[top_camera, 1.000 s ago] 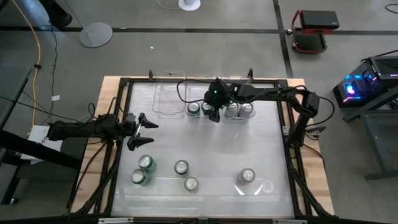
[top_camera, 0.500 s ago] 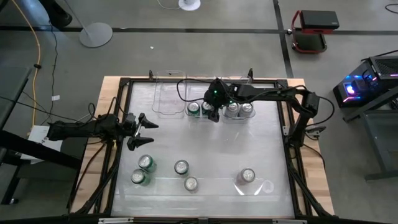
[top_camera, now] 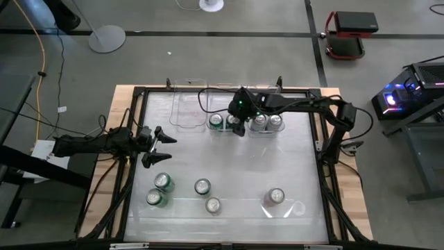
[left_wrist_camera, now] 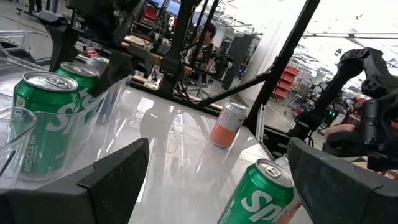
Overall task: Sort soda cans
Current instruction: Put the green soda can into the middle transparent bin
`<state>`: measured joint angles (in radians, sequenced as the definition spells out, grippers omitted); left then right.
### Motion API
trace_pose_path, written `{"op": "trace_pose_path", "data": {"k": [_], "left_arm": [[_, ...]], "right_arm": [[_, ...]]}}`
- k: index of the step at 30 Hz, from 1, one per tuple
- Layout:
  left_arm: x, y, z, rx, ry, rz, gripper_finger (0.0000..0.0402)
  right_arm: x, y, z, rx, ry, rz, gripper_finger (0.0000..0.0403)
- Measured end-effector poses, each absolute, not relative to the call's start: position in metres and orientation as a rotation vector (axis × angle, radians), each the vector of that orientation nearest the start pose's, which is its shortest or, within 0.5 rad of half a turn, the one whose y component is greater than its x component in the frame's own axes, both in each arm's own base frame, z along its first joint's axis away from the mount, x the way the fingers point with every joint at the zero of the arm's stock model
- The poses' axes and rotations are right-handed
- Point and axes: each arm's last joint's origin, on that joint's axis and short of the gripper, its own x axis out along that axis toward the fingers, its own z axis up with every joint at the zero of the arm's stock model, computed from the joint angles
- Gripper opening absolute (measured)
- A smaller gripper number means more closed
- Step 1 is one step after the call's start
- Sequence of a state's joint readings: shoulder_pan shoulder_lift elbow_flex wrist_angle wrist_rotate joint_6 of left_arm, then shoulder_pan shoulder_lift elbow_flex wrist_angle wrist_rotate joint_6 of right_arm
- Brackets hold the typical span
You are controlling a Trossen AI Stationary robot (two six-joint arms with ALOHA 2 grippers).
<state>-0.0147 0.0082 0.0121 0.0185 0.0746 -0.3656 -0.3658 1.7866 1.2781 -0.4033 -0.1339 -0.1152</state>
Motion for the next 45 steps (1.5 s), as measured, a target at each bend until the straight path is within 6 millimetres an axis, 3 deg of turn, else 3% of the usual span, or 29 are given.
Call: {"op": "trace_pose_path", "data": {"k": [7,17,23,28,32,39,45], "left_arm": [[0.097,-0.004,0.169,-0.365,-0.006,-0.092,0.0360],[0.097,-0.004,0.169,-0.364,-0.006,-0.092,0.0360],[0.097,-0.004,0.169,-0.364,-0.006,-0.092,0.0360],[0.097,-0.003,0.169,-0.315,-0.009,-0.089,0.0360],[0.097,-0.003,0.169,-0.310,-0.009,-0.089,0.0360],[0.097,-0.003,0.169,-0.329,-0.013,-0.089,0.0360],[0.097,-0.003,0.170,-0.395,-0.015,-0.090,0.0360]], "right_arm": [[0.353,-0.137,0.221,0.127,0.884,-0.180,0.0331],[0.345,-0.134,0.247,0.100,0.810,-0.197,0.0331],[0.340,-0.116,0.270,0.034,0.764,-0.224,0.0330],[0.337,-0.079,0.289,-0.068,0.740,-0.285,0.0330],[0.341,-0.038,0.299,-0.056,0.676,-0.252,0.0330],[0.351,0.051,0.300,-0.087,0.564,-0.053,0.0330],[0.358,0.111,0.297,-0.036,0.409,-0.001,0.0330]]}}
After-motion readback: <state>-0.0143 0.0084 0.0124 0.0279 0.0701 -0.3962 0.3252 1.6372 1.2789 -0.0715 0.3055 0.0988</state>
